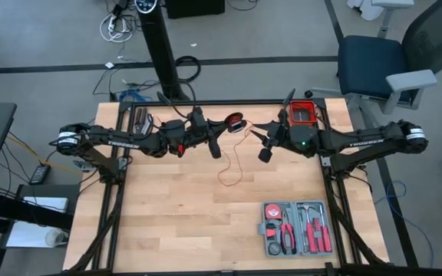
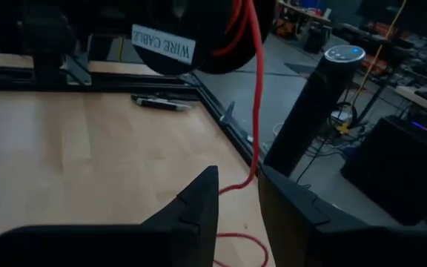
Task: Coil cords
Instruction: Coil the wire
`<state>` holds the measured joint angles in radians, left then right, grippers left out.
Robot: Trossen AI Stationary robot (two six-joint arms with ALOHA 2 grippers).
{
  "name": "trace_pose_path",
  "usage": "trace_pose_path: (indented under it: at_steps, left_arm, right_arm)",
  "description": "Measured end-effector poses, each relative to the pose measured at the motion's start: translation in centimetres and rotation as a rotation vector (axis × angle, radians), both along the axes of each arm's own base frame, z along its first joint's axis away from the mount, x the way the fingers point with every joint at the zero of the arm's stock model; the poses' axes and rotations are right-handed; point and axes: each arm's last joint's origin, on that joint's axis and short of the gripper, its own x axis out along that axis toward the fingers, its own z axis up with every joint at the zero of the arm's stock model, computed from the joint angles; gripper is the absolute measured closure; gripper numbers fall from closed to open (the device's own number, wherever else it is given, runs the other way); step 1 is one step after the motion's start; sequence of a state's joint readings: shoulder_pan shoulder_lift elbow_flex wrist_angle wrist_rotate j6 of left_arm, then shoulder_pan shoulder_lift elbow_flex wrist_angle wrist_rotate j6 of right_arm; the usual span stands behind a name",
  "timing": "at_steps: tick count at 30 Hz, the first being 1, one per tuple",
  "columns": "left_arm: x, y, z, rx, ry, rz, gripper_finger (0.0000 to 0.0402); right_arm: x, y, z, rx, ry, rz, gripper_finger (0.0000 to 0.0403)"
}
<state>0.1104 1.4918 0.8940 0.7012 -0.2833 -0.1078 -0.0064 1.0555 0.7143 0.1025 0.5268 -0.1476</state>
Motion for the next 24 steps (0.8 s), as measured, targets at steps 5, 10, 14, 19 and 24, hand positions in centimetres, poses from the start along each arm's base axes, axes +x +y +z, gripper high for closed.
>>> trace_pose_path:
  at_steps: [5, 10, 14, 19, 24]
  left_arm:
    - [0.0, 0.0, 0.1, 0.003, -0.012, -0.018, 0.0401]
    - [0.0, -0.1, 0.1, 0.003, -0.011, -0.022, 0.0401]
    - [0.0, -0.1, 0.0, 0.002, -0.004, -0.024, 0.0401]
    - [0.0, -0.1, 0.0, 0.002, 0.001, -0.024, 0.0401]
    - [0.0, -0.1, 0.0, 0.002, 0.000, -0.024, 0.0401]
  right_arm:
    - [0.8, -0.3, -0.5, 0.001, 0.007, 0.004, 0.0309]
    - [1.5, -0.5, -1.4, 0.004, 0.041, 0.001, 0.0314]
    - [1.6, -0.5, -1.6, 0.004, 0.054, 0.001, 0.0324]
    - [1.5, -0.4, -1.5, 0.013, 0.055, 0.034, 0.0331]
    - [1.6, -0.4, -1.7, 0.014, 0.068, 0.038, 0.0332]
